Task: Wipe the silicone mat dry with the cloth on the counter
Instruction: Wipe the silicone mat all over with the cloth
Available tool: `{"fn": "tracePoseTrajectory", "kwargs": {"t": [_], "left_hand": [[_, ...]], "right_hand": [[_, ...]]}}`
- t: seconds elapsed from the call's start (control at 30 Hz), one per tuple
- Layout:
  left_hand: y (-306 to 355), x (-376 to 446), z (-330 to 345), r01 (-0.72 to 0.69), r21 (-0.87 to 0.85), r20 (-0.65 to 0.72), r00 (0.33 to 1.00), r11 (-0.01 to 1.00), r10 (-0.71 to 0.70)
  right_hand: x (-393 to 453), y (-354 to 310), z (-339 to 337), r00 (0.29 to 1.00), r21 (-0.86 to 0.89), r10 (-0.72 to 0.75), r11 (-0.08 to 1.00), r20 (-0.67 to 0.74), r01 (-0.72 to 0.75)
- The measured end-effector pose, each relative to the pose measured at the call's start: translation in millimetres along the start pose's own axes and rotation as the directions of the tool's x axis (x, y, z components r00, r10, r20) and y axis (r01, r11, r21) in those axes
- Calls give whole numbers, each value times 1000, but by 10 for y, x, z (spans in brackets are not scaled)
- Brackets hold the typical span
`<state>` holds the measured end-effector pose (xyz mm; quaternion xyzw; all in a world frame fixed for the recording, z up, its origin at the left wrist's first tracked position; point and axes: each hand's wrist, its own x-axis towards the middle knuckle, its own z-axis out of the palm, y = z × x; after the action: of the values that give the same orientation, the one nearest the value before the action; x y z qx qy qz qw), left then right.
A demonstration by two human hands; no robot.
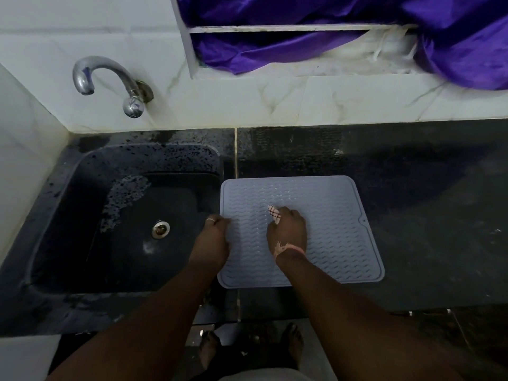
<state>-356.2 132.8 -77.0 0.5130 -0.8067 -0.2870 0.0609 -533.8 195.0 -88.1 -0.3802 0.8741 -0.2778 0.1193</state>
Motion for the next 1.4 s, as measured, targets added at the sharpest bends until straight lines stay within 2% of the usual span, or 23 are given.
{"fn": "tracePoseTrajectory", "kwargs": {"t": [0.17, 0.3, 0.37, 0.43, 0.5, 0.53, 0.57, 0.67, 0.73, 0.8, 0.9, 1.0, 1.13, 1.2, 1.27, 1.33, 1.4], "left_hand": [[-40, 2, 7, 99, -68, -8, 995, 993, -100], [-86, 13, -8, 105, -117, -20, 994, 987, -108], [-90, 7, -19, 102, -161, -42, 993, 982, -110], [-98, 7, -16, 116, -162, -33, 992, 980, -122], [-110, 7, -26, 140, -157, 12, 990, 978, -140], [-125, 6, -30, 153, -169, 29, 988, 974, -150], [-142, -1, -28, 160, -177, 39, 987, 971, -156], [-200, -30, -1, 154, -170, 39, 988, 973, -149], [-219, -35, 28, 161, -148, 40, 987, 976, -156], [-217, -14, 47, 196, -106, 55, 980, 975, -191], [-207, 25, 39, 211, -63, 88, 975, 975, -205], [-222, 49, 29, 191, -27, 90, 978, 981, -188], [-229, 37, 41, 169, -35, 60, 984, 985, -167], [-232, 25, 39, 157, -34, 41, 987, 987, -156], [-230, -1, 41, 152, -56, 24, 988, 987, -151], [-234, -9, 49, 156, -63, -4, 988, 986, -157], [-244, -9, 50, 165, -46, 22, 986, 985, -165]], "right_hand": [[-149, -293, 188, 997, 148, -65, 987, 52, 57], [-171, -526, 318, 986, 331, -4, 942, 169, -53], [-141, -588, 318, 961, 499, 48, 847, 272, -183], [-88, -571, 263, 924, 664, 136, 659, 357, -354], [-2, -456, 154, 912, 783, 186, 467, 367, -410], [65, -365, 73, 914, 805, 220, 433, 342, -406], [148, -243, -23, 917, 789, 263, 472, 302, -395], [352, 197, -359, 916, 544, 389, 749, 103, -379], [368, 437, -525, 900, 375, 436, 836, -9, -401], [342, 533, -576, 922, 244, 384, 901, -58, -360], [267, 413, -435, 967, 123, 248, 963, -63, -239], [160, 88, -224, 980, 70, 186, 981, -75, -181], [-51, -341, 50, 997, 29, 60, 998, 53, -62], [-128, -526, 148, 989, 91, 52, 994, 139, -65], [-154, -668, 187, 941, 331, 148, 910, 304, -250], [-130, -754, 142, 847, 581, 183, 653, 500, -485], [-50, -728, 42, 837, 744, 172, 391, 520, -542]]}}
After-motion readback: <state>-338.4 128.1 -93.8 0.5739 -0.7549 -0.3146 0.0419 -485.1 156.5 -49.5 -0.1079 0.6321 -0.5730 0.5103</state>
